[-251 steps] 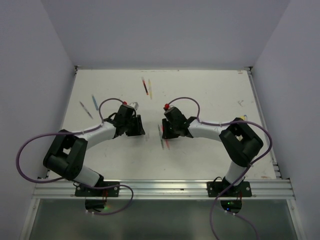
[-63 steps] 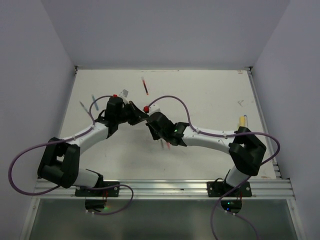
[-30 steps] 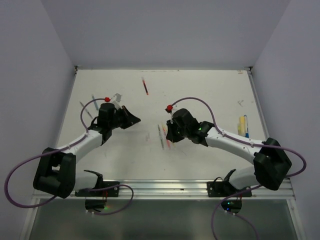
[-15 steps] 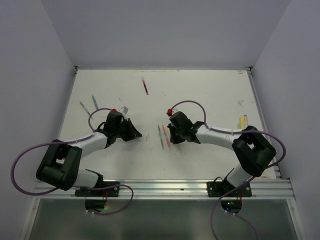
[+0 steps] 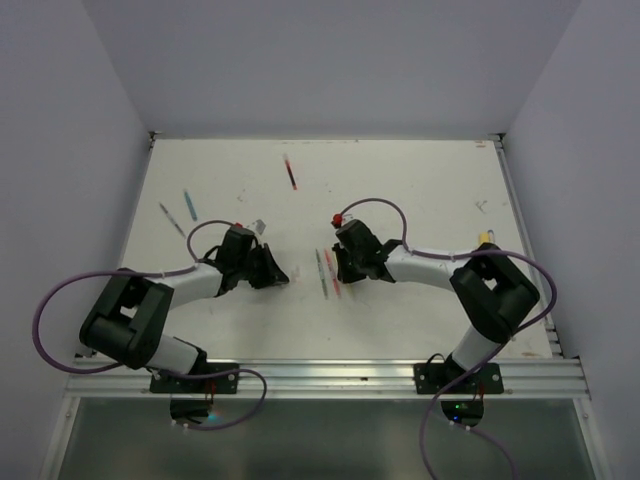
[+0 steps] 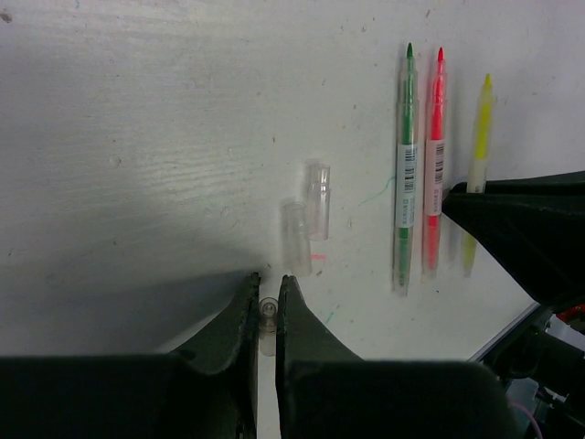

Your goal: Open the pen caps

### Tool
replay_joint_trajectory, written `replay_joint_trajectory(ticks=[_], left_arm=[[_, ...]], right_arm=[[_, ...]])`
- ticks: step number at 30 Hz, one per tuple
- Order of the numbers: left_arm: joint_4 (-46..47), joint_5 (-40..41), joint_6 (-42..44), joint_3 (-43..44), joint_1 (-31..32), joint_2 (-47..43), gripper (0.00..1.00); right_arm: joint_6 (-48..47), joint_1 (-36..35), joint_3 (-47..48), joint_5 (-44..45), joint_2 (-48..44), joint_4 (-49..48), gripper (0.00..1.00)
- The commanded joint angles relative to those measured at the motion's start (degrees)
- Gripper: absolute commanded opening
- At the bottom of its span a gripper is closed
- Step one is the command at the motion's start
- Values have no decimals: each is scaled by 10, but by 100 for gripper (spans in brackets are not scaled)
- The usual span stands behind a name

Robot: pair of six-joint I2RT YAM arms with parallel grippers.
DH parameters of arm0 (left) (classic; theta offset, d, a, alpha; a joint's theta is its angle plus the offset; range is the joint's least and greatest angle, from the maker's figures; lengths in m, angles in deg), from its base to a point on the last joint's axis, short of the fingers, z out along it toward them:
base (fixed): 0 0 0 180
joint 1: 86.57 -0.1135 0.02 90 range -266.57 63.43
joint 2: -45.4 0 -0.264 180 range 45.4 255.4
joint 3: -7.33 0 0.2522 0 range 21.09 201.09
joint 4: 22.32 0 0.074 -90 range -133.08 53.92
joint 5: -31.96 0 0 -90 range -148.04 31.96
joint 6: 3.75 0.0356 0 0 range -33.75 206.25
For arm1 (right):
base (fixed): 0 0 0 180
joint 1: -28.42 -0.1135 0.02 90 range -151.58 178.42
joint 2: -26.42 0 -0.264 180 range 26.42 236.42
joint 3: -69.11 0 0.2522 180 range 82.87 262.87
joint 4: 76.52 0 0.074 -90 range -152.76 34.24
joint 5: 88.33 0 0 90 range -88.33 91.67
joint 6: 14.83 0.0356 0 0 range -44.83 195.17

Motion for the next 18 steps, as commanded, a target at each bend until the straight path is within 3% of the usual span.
replay_joint_trajectory(ticks=[1, 18], left_arm=[[10, 19, 4, 14, 3, 6, 5], [-16, 50, 16, 40, 0, 32, 24]], right_arm=[[6, 2, 12, 8, 7, -20, 12], [-8, 17, 2, -2, -1, -16, 25]])
